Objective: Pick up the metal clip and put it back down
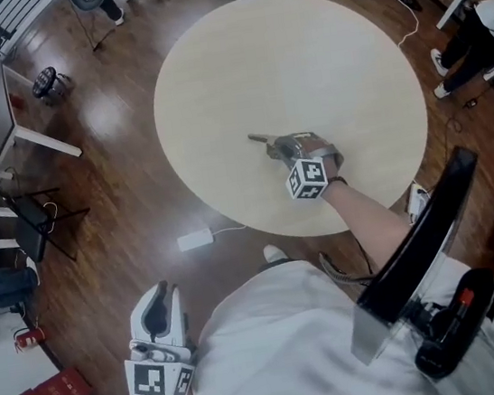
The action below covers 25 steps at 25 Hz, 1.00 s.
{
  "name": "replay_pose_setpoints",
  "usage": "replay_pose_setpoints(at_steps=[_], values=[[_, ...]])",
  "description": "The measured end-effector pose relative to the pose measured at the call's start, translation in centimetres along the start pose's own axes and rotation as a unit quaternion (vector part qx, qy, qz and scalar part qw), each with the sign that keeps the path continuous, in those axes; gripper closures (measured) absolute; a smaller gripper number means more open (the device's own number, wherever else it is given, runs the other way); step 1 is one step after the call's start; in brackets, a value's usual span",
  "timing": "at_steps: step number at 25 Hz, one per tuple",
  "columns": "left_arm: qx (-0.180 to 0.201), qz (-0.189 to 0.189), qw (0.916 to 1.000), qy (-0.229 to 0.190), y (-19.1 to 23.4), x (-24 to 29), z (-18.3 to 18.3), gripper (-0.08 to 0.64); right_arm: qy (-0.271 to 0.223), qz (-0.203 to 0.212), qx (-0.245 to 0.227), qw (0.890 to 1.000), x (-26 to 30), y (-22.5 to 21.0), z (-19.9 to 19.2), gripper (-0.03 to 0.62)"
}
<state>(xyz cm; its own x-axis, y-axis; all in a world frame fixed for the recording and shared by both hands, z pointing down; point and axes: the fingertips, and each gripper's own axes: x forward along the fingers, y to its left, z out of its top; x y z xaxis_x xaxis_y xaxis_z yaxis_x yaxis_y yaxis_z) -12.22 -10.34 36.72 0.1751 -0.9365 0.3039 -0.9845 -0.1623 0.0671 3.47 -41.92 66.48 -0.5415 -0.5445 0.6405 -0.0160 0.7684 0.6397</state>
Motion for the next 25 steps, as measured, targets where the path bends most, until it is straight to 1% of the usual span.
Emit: replay_pose_setpoints(at_steps=[3,5,6,7,10,12,14,18,22,25], values=[[-0.003,-0.004,1.0000,0.007,-1.0,0.2,-0.1,0.494,0.001,0.016,0.011,1.000,-0.3,1.2,-1.1,0.578],[-0.006,-0.003,0.9999,0.012,-1.3,0.2,-0.2,0.494,-0.006,0.029,0.022,0.999,-0.1,1.7,-1.3,0.553],[-0.008,0.000,0.9999,0.013,-1.3,0.2,-0.2,0.494,-0.011,0.035,0.029,0.999,0.1,1.8,-1.2,0.551],[-0.009,0.003,0.9998,0.015,-1.3,0.1,-0.2,0.494,-0.015,0.043,0.036,0.998,0.3,1.9,-1.2,0.536],[-0.015,0.010,0.9997,0.018,-1.8,-0.3,-0.4,0.494,-0.023,0.071,0.052,0.996,0.5,2.6,-1.2,0.443],[-0.018,0.015,0.9995,0.020,-1.9,-0.7,-0.5,0.494,-0.029,0.080,0.066,0.994,0.4,2.6,-1.2,0.433],[-0.025,0.023,0.9992,0.022,-1.7,-1.3,-0.6,0.494,-0.036,0.081,0.078,0.993,0.0,2.2,-0.8,0.408],[-0.035,0.031,0.9985,0.029,-1.4,-2.6,-1.6,0.494,-0.055,0.075,0.090,0.992,-1.3,1.8,0.5,0.390],[-0.033,0.031,0.9986,0.026,-1.3,-3.1,-1.7,0.494,-0.088,0.058,0.107,0.989,-3.4,0.2,3.2,0.390],[-0.028,0.020,0.9993,0.015,-1.1,-3.5,-1.7,0.494,-0.104,0.037,0.114,0.987,-5.9,-0.6,5.3,0.391]])
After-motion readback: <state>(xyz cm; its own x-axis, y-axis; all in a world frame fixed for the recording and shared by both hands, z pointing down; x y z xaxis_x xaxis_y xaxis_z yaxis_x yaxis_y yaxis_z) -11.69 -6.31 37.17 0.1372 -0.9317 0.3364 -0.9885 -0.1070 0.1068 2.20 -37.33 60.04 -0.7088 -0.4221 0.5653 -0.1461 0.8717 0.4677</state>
